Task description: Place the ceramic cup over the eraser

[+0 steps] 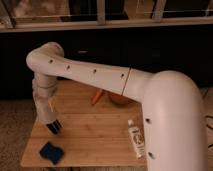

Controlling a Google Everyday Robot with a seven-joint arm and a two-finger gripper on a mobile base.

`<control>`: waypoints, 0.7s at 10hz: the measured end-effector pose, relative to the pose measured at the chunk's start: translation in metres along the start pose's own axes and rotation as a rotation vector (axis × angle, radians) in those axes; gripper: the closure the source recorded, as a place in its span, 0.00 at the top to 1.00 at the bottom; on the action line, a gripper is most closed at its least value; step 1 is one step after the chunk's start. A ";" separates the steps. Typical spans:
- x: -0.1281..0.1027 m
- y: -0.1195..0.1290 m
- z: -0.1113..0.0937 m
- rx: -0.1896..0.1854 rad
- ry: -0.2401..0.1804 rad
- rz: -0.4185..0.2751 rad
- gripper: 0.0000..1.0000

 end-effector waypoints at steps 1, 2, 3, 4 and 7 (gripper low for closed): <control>0.000 -0.001 0.005 -0.010 -0.001 -0.009 0.00; 0.000 -0.001 0.010 -0.022 0.000 -0.017 0.00; 0.000 -0.001 0.014 -0.034 0.003 -0.024 0.00; 0.000 -0.002 0.019 -0.050 0.009 -0.030 0.04; 0.009 -0.001 0.047 -0.120 0.057 -0.030 0.35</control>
